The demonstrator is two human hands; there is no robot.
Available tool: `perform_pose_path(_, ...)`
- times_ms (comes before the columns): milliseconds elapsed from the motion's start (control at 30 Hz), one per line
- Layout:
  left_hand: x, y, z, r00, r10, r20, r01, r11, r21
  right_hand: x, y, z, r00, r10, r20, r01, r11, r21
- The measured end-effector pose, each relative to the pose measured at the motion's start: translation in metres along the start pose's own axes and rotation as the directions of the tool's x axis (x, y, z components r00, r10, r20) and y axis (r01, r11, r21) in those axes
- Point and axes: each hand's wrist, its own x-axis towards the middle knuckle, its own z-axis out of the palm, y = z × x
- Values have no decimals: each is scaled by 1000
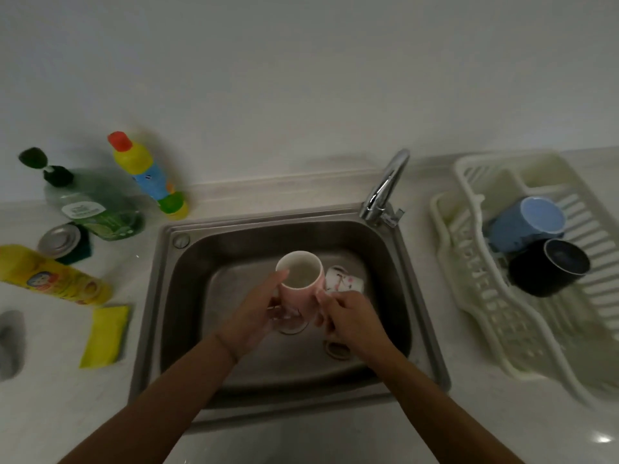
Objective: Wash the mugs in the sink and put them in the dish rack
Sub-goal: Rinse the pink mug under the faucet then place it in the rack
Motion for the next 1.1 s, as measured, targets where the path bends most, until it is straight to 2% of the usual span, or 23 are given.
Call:
perform_pose_path(133, 18, 13, 35, 999, 23, 28, -22, 998, -56, 20, 5, -41, 996, -75, -55, 77, 996, 35)
perform_pose_path(233, 32, 22, 56, 999, 32, 33, -29, 995, -97, 53, 14, -71, 974, -80, -212, 85, 996, 15)
perform_pose_path(367, 46, 31, 71, 997, 29, 70, -26, 998, -51, 107, 27, -106, 899, 13, -437, -23, 1000, -19)
perform_pose_path(433, 50, 33, 77, 993, 32, 116, -29, 999, -25, 122, 26, -120, 875, 7, -483, -36, 998, -51)
perform_pose_path(567, 58, 36, 84, 992, 24, 123, -19, 999, -42, 143, 23, -132, 890, 9, -456, -55, 995, -87)
perform_pose_path(733, 61, 38, 88, 988, 34, 148, -32, 999, -13, 158, 29, -127, 872, 17, -490, -120, 976, -179)
perform_pose_path(1100, 56, 44, 93, 984, 38, 175, -24, 996, -81, 164, 42, -129, 860, 52, -508, -113, 989, -90)
